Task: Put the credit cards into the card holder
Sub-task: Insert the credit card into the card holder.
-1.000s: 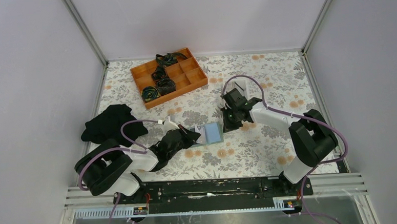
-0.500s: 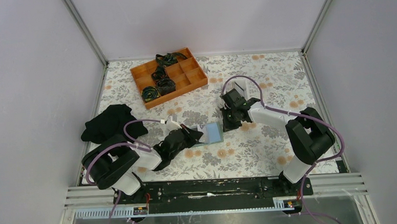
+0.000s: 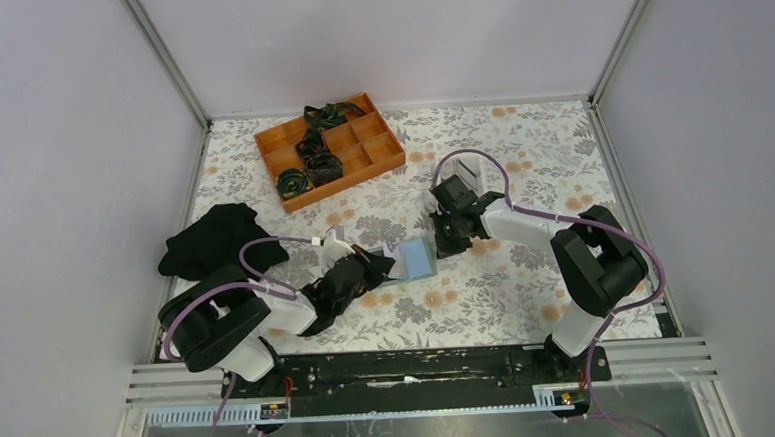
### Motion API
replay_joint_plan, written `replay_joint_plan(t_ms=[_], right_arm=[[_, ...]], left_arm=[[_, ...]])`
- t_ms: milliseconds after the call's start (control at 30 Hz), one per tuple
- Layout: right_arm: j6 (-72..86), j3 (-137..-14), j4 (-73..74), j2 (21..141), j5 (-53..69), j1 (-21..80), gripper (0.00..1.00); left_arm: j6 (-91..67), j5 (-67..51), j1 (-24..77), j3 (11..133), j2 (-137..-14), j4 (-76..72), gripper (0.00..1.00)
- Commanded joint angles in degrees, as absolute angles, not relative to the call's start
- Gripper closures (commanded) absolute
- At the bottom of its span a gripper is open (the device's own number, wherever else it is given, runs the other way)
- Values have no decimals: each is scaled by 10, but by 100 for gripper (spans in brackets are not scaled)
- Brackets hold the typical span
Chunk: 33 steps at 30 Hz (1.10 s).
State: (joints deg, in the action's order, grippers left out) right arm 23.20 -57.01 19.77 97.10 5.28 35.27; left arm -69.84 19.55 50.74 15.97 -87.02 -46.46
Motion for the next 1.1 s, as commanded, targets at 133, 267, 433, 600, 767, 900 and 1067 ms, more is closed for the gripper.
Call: replay_joint_plan(t_ms=[133,267,433,600,767,900,1067], right_arm=[[232,-573,178,970,39,359,100],[233,-578,182,969,40,362,100],[232,-584,185,973,37,365,100],[230,-585,187,980,38,366,100],[229,-585,187,983,37,366,100],[228,-585,188,988,37,367,100],[227,-586,189,995,35,367,100]], left_arm=[[-711,265,524,169,-849,-432,100],[-715,268,530,177,-862,-431,100],[-728,277,535,183,-877,-432,100],[-737,280,537,190,-894,-438,100],[-741,282,538,195,-907,-443,100],[-745,281,538,193,-915,-456,100],[-748,275,538,196,-923,-469,100]])
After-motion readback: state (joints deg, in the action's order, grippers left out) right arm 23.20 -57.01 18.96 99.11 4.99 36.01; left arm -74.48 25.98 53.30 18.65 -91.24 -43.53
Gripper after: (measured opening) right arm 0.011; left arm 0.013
